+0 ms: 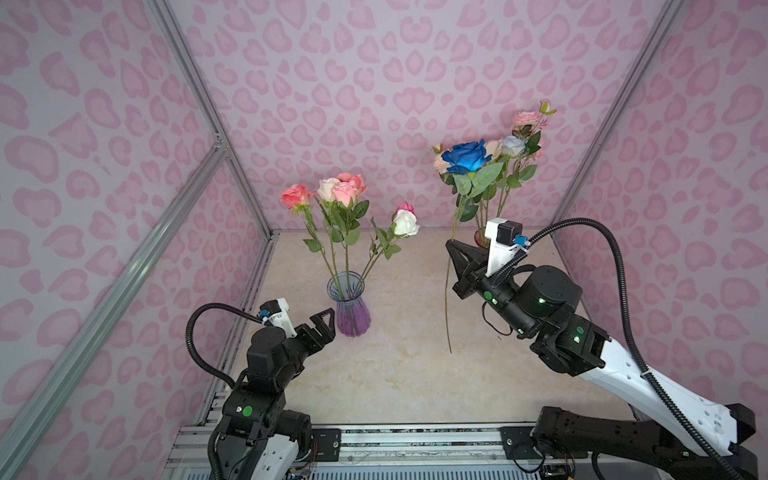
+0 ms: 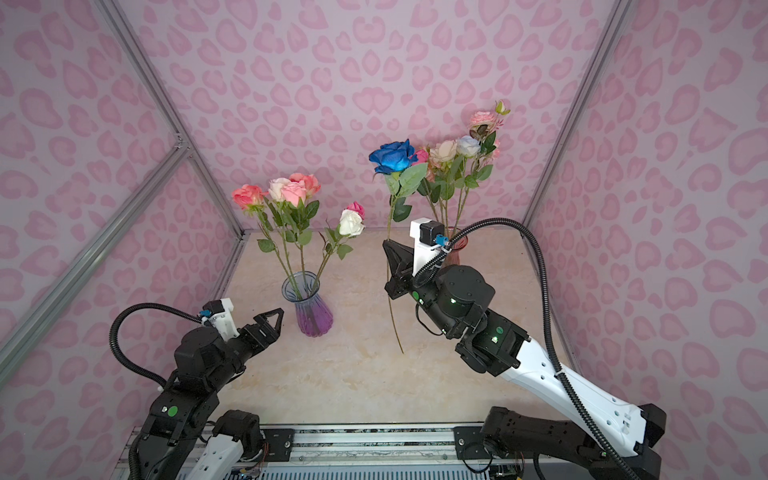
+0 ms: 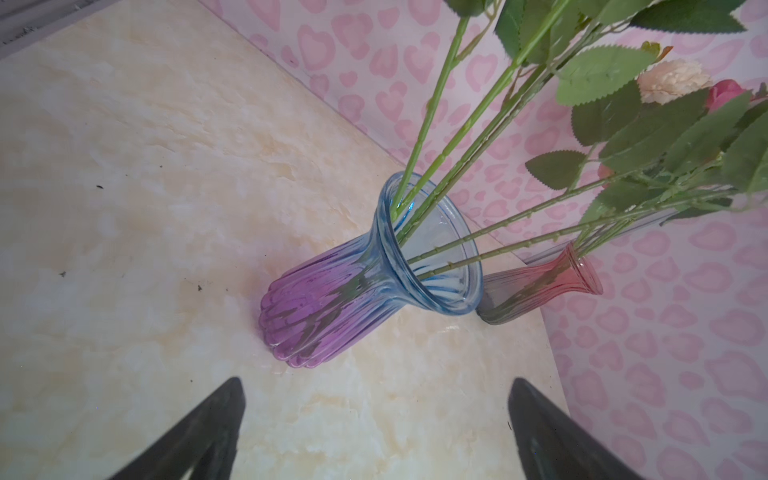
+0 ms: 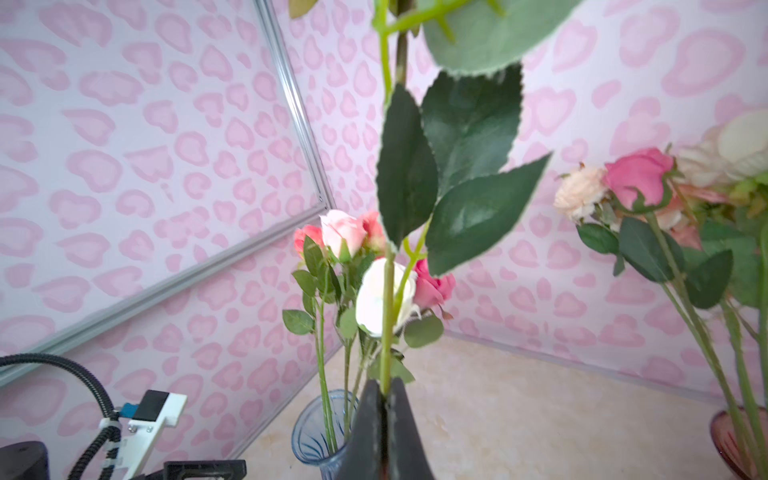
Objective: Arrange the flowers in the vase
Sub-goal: 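Lift the blue rose up high with the right gripper, then lower the blue rose stem into the purple vase with the right gripper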
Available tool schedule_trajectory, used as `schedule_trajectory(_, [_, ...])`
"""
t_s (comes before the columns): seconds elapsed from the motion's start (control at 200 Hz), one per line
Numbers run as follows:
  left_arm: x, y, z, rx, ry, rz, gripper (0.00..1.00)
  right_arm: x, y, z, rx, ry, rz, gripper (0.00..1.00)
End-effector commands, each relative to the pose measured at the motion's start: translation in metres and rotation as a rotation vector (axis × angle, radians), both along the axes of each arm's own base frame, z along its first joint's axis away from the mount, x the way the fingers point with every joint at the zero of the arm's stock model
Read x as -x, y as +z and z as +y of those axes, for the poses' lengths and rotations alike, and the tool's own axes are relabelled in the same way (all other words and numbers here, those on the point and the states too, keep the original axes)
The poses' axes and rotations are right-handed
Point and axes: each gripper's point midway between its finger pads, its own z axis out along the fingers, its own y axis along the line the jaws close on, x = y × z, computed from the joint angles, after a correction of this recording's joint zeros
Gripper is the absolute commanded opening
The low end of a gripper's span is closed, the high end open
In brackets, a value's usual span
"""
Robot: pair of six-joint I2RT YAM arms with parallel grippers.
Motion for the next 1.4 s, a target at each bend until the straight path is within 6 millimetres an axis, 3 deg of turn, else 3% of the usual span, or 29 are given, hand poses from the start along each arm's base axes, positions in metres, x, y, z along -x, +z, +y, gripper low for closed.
schedule_trajectory(0.0, [0.002, 0.005, 0.01, -0.036, 0.044, 0.018, 0.99, 0.016, 0.04, 0.014, -0.054, 0.04, -0.139, 0.01])
schedule_trajectory(0.19, [0.001, 0.013, 0.012, -0.045, 0.054, 0.031, 0.99, 0.034, 0.086, 0.048, -0.194, 0.153, -0.287, 0.01])
schedule_trajectory(0.31, [0.002, 0.012, 0.014, -0.046, 0.067, 0.026, 0.99, 0.015, 0.094, 0.081, -0.238, 0.164, -0.262, 0.0])
schedule_trajectory(0.32, [0.002, 0.012, 0.014, -0.047, 0.069, 0.027, 0.99, 0.015, 0.103, 0.082, -0.254, 0.169, -0.274, 0.0])
schedule_trajectory(0.36, [0.002, 0.013, 0.016, -0.047, 0.077, 0.025, 0.99, 0.012, 0.108, 0.09, -0.281, 0.177, -0.28, 0.0])
schedule_trajectory(0.63, [0.002, 0.019, 0.011, -0.045, 0.047, 0.006, 1.0, -0.028, 0.111, 0.136, -0.355, 0.252, -0.236, 0.01])
schedule_trajectory(0.98, [0.003, 0.016, 0.01, -0.021, 0.047, -0.014, 1.0, -0.087, 0.075, 0.168, -0.29, 0.225, -0.148, 0.01])
schedule_trajectory(1.215, [0.001, 0.012, 0.011, -0.035, 0.048, -0.002, 1.0, -0.108, 0.019, 0.19, -0.149, 0.194, -0.067, 0.0])
schedule_trajectory(1.395, [-0.003, 0.004, 0.009, -0.032, 0.045, 0.014, 1.0, -0.109, -0.024, 0.194, -0.085, 0.175, -0.006, 0.02])
